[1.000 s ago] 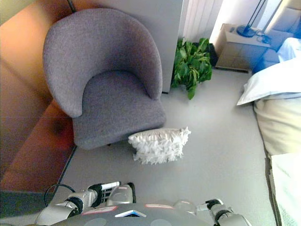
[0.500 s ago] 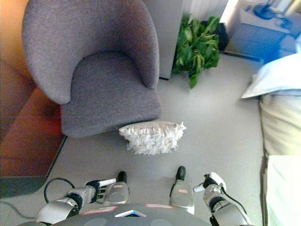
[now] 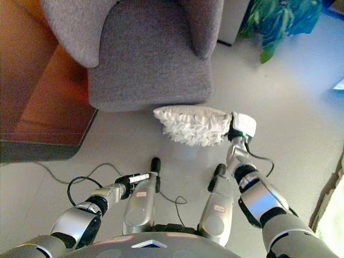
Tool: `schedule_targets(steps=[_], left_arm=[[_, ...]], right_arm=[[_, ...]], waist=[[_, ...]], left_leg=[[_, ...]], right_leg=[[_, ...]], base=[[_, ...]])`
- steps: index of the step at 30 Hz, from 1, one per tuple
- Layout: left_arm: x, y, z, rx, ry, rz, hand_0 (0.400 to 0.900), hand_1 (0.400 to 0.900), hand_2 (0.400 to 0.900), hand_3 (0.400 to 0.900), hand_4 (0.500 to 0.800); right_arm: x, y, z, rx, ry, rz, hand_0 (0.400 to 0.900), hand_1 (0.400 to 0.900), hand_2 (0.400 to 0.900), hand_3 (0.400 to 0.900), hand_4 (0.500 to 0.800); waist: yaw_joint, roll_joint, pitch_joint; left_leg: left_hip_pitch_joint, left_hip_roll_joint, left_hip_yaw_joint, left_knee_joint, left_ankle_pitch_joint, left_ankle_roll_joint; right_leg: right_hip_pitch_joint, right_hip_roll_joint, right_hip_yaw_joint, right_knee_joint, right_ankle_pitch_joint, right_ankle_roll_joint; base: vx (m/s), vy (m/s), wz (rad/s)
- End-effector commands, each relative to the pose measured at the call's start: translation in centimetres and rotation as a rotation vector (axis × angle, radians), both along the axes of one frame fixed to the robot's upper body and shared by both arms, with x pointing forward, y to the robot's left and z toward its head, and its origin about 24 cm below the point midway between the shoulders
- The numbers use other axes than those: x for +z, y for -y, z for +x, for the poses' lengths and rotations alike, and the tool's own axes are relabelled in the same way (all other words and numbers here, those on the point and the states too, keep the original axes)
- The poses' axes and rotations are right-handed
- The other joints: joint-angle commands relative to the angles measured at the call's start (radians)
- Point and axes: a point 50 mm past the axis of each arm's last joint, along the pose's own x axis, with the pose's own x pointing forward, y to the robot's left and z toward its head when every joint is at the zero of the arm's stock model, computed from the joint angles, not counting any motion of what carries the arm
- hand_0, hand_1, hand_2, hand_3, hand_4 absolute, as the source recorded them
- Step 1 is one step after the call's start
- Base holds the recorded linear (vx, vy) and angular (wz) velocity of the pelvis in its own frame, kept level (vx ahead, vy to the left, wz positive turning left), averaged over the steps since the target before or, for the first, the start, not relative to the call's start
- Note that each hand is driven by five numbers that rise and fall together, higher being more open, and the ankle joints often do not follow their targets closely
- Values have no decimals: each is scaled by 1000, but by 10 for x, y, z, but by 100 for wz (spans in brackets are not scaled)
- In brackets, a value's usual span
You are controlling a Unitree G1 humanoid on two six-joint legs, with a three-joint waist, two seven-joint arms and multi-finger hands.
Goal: Pick up the pillow and put it on the sofa.
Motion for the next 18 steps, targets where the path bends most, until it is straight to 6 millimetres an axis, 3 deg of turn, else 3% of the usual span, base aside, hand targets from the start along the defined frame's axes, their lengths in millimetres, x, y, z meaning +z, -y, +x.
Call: schedule_targets(steps=[1, 9, 15, 16, 18], left_arm=[[-23, -30, -65, 27, -274, 110, 900, 900, 900, 900, 800], [-17, -17, -45, 58, -250, 65, 900, 900, 900, 900, 800], [-14, -14, -37, 88, -228, 35, 900, 900, 900, 900, 800], [-14, -13, -37, 93, -228, 29, 900, 900, 900, 900, 800], [-14, -13, -36, 91, -229, 25, 900, 900, 900, 900, 800]], right_arm=[[53, 19, 28, -20, 125, -58, 900, 900, 900, 900, 800], [113, 14, 58, -9, 175, -117, 900, 900, 900, 900, 800], [147, 13, 70, -21, 185, -157, 900, 900, 900, 900, 800], [150, 12, 71, -17, 175, -153, 900, 900, 900, 900, 800], [153, 11, 73, -12, 165, -147, 900, 900, 900, 900, 800]], waist=[[35, -16, 9], [75, 11, 58], [99, 36, 99], [102, 41, 107], [106, 45, 114]], left_leg=[[94, 37, -41, -41, -52, 61], [-29, 30, -65, -21, -17, 54], [-136, 2, -72, 25, -4, 65], [-142, 0, -73, 48, -33, 65], [-162, -9, -75, 55, -27, 68]], right_leg=[[-70, -64, 72, -43, 119, 76], [-166, -72, 55, 39, 77, 58], [-218, -72, 53, 80, 49, 38], [-222, -68, 63, 110, 12, 46], [-229, -67, 63, 116, 8, 43]], base=[[-9, -22, 16], [-19, 6, 12], [-8, 25, 4], [57, 19, 0], [33, 5, -1]])
